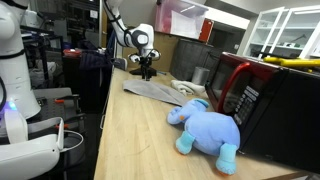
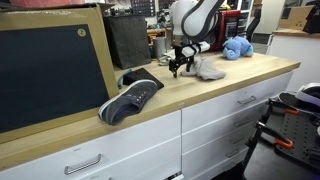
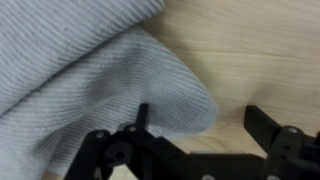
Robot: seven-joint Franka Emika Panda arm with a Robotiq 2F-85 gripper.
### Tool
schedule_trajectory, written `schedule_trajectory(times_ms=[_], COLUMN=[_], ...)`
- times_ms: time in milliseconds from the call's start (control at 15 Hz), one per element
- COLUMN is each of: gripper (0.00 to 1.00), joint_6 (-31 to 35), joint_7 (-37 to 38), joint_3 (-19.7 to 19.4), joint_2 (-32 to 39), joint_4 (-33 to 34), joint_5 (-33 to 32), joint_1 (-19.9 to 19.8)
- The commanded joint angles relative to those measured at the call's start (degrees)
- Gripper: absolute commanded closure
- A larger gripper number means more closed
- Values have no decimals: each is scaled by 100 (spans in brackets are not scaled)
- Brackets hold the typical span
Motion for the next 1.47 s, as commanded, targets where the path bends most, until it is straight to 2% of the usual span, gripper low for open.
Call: schedule_trajectory(times_ms=[0, 67, 667, 933, 1400], gripper=[29, 31, 99, 99, 99], joint_6=[-189, -237, -1231, -1274, -1155], joint_7=[-126, -135, 54, 397, 1183], joint_3=[-115, -91, 26, 174, 568], joint_2=[125, 60, -578, -617, -524], joint_4=[80, 58, 153, 409, 932], joint_5=[21, 62, 159, 341, 1148], joint_1=[129, 133, 205, 319, 626])
